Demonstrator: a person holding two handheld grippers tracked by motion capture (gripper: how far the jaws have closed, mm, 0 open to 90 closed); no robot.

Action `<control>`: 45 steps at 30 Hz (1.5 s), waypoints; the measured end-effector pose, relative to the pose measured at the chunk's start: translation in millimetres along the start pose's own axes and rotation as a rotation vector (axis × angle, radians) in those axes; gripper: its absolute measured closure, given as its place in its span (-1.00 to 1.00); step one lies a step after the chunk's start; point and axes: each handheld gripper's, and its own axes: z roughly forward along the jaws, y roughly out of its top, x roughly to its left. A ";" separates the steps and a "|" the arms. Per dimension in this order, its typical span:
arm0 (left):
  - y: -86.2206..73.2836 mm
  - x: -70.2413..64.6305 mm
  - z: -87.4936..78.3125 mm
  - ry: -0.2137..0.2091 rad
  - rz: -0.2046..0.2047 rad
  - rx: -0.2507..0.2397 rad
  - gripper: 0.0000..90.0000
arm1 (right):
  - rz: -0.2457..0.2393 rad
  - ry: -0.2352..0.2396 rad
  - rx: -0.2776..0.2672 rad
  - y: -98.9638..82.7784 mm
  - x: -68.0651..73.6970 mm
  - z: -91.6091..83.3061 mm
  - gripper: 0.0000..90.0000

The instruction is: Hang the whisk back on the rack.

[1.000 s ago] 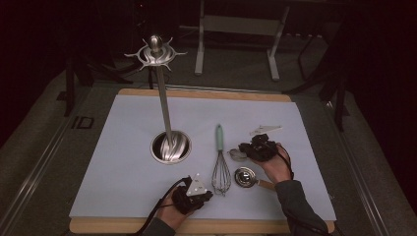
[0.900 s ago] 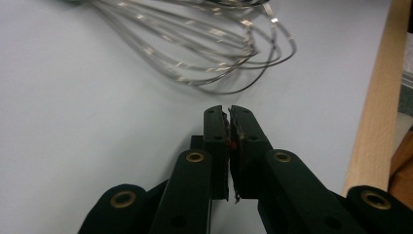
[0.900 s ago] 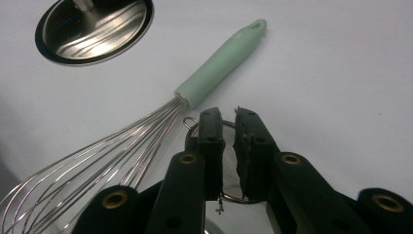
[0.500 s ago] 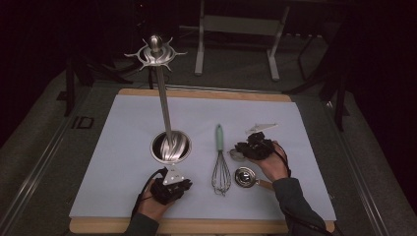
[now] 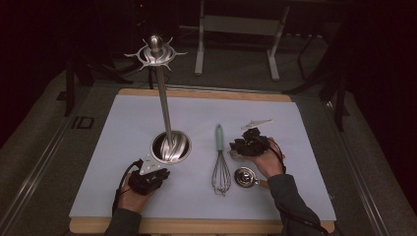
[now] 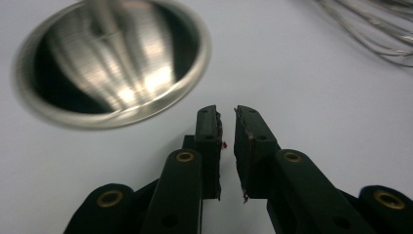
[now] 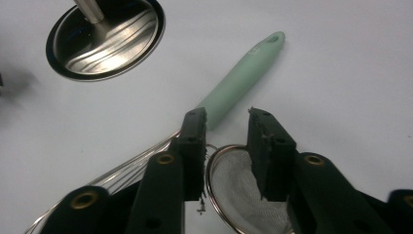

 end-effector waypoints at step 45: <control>-19.9 9.0 1.3 0.044 -0.019 -0.036 0.68 | 0.209 0.000 0.233 28.5 10.5 78.8 0.36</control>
